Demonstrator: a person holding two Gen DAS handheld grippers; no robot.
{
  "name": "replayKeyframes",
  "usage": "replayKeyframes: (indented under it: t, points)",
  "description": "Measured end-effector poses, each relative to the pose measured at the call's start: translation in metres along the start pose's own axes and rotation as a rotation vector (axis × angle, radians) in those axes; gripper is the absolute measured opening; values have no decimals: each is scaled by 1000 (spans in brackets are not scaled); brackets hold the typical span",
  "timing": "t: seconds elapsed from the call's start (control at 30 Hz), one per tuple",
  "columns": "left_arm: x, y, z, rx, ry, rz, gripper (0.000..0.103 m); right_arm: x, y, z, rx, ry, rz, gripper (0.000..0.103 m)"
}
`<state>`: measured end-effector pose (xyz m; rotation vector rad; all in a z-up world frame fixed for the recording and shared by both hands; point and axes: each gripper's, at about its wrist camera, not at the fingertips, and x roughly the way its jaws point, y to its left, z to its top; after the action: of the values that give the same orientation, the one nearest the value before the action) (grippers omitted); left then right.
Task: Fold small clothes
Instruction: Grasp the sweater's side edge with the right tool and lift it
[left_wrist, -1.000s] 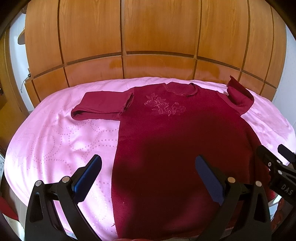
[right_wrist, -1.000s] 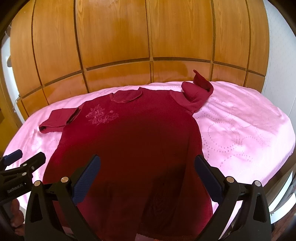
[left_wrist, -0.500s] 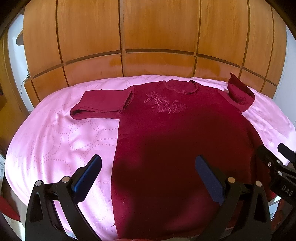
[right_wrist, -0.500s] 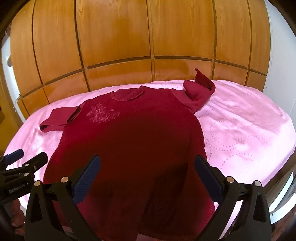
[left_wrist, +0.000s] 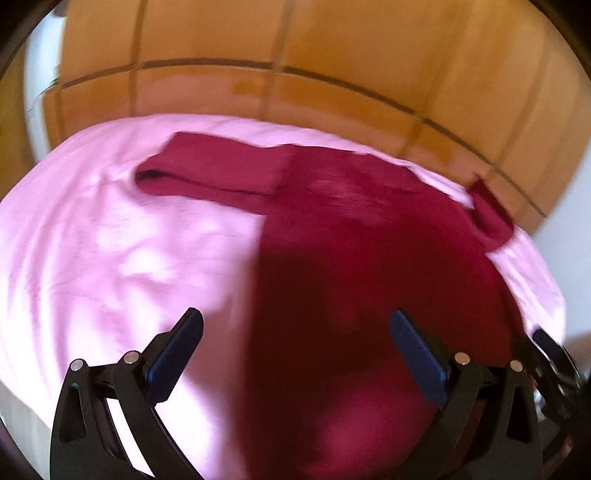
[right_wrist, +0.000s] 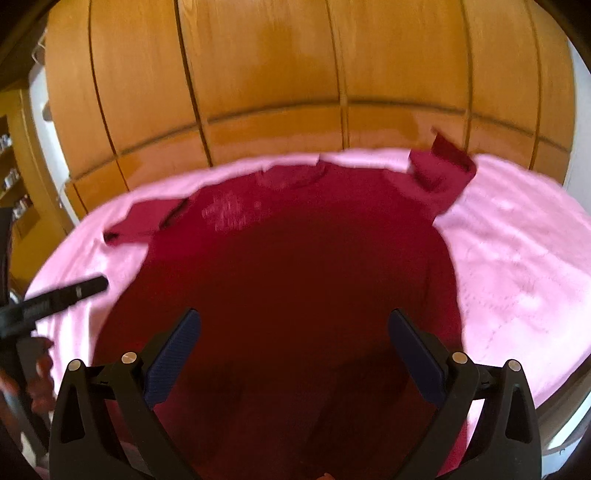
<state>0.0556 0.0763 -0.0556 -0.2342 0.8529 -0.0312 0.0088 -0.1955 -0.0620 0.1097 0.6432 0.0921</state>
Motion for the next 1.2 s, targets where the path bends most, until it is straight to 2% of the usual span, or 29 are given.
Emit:
replayKeyframes:
  t: [0.1, 0.17, 0.27, 0.33, 0.43, 0.5, 0.53, 0.73, 0.83, 1.07, 1.1, 1.17, 1.2]
  points:
    - [16, 27, 9, -67, -8, 110, 101, 20, 2, 7, 34, 65, 23, 100]
    - [29, 44, 15, -93, -9, 204, 101, 28, 3, 14, 65, 72, 72, 100]
    - [46, 62, 20, -113, 10, 277, 101, 44, 22, 35, 51, 62, 144, 100]
    - [56, 72, 23, -135, 28, 285, 101, 54, 39, 48, 14, 57, 207, 98]
    - [63, 84, 25, -154, 19, 292, 101, 81, 66, 70, -12, 92, 284, 60]
    - [64, 89, 25, -154, -14, 313, 101, 104, 82, 83, 1, 133, 352, 58]
    - [64, 93, 26, -151, -33, 325, 101, 118, 92, 90, 11, 153, 395, 52]
    - [73, 107, 24, -153, -58, 327, 101, 189, 142, 120, 8, 256, 454, 51]
    - [73, 104, 22, -136, -73, 327, 101, 214, 152, 126, 61, 303, 481, 51]
    - [77, 98, 19, -107, -69, 361, 101, 258, 164, 134, 155, 354, 474, 51]
    - [77, 98, 19, -106, -68, 361, 101, 262, 167, 136, 149, 355, 467, 46]
    - [77, 99, 19, -108, -67, 360, 101, 269, 175, 137, 101, 345, 419, 8]
    - [77, 99, 20, -107, -65, 360, 101, 272, 177, 138, 93, 358, 428, 6]
